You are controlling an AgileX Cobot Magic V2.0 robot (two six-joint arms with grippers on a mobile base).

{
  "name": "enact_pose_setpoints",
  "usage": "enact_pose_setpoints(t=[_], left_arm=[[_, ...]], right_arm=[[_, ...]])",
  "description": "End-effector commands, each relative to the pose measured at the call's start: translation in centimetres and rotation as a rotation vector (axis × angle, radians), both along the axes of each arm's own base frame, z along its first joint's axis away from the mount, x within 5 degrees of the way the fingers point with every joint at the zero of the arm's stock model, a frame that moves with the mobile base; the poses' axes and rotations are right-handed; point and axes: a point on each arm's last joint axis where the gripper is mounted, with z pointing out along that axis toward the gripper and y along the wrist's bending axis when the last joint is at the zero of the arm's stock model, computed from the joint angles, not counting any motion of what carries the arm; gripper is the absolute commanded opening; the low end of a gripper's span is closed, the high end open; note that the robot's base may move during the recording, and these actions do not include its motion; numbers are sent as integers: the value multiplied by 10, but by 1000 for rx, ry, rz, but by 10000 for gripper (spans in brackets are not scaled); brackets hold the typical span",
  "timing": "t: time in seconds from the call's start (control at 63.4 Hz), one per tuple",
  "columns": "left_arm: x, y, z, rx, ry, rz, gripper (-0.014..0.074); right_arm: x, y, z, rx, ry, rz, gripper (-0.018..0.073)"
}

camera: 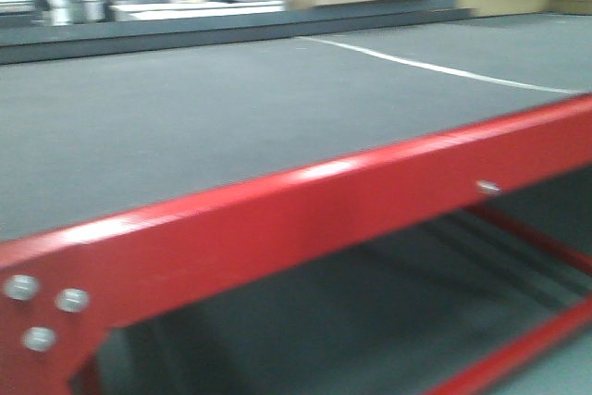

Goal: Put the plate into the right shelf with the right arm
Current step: 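Drive the base to the steel shelf holding the plate in the right gripper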

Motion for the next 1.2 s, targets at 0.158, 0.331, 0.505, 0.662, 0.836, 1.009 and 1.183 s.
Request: enact_pose_setpoints(t=[0.158,0.331,0.505,0.662,0.836,1.009,1.183], left_arm=[[0,0,5,-13,-78,-7,-47],[0,0,5,-13,-78,-7,-47],[0,0,5,-13,-78,-7,-47],[0,0,5,-13,-78,-7,-47],[0,0,5,-13,-78,-7,-47],[0,0,5,-13,-78,-7,-47],[0,0,5,-13,-78,-7,-47]], right_arm=[[-4,-2,18,52,-110,-3,56],[-4,-2,18,52,-110,-3,56],[-4,-2,18,52,-110,-3,56],[-4,-2,18,52,-110,-3,56],[-4,-2,18,52,-110,-3,56],[-4,-2,18,52,-110,-3,56],[-4,-2,18,52,-110,-3,56]])
